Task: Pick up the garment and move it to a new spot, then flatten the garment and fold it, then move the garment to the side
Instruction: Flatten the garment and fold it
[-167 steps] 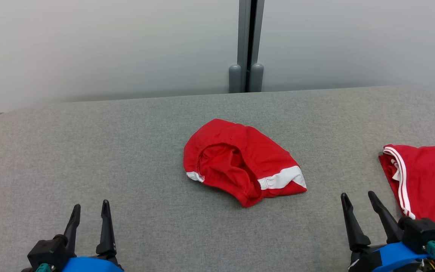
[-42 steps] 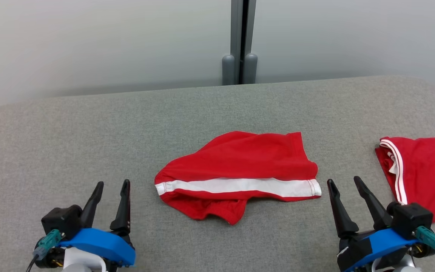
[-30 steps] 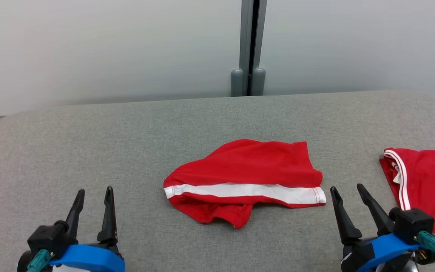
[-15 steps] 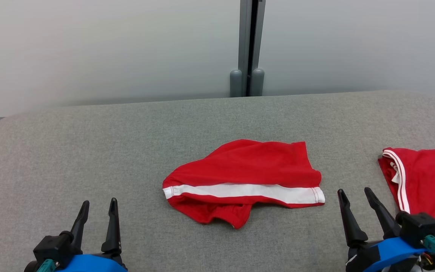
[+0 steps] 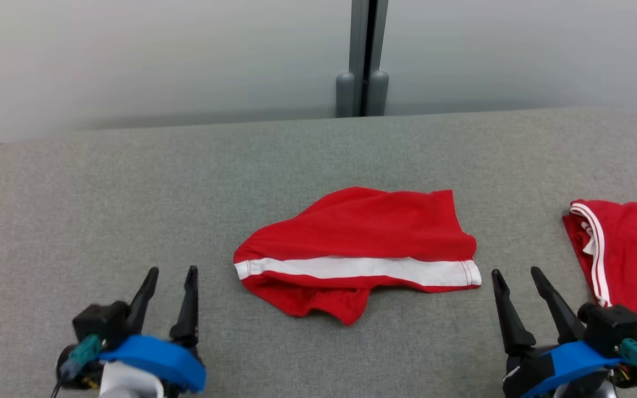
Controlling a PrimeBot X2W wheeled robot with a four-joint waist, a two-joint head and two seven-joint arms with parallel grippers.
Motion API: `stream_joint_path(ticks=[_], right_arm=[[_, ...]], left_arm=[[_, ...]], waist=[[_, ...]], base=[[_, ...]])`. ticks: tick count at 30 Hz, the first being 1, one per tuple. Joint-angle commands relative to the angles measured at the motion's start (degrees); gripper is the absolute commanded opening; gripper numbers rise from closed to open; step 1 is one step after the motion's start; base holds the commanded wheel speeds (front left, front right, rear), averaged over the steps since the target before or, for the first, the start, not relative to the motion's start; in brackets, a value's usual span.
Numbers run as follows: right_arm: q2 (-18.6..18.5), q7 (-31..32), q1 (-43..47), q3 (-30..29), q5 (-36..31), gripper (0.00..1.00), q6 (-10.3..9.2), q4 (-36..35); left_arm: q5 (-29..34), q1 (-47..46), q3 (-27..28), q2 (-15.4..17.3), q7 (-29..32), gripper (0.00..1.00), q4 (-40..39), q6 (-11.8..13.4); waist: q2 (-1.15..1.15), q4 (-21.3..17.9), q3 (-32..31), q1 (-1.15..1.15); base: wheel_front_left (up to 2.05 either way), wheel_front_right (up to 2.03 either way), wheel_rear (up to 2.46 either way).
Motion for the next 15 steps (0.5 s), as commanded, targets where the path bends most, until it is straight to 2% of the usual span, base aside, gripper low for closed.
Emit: stream_joint_path(ticks=[1,6,15], right_arm=[[0.2,0.0,-1.1,0.3,-0.2,1.00,0.04,-0.2],[0.2,-0.4,-2.9,1.5,0.3,1.00,0.04,0.2],[0.3,-1.2,-5.8,3.3,0.4,1.00,0.04,0.8]], left_arm=[[-1.0,-2.3,-0.8,-0.8,1.8,1.00,1.1,-0.9],[-3.1,-6.9,-3.4,-2.2,7.2,1.00,5.9,-3.1],[-5.8,-11.9,-3.5,-3.7,10.4,1.00,12.9,-3.7]], waist=[[0.00,0.1,0.8,0.00],[0.00,-1.4,3.0,0.00],[0.00,-4.1,6.4,0.00]], base=[[0.00,0.00,0.00],[0.00,0.00,0.00],[0.00,0.00,0.00]])
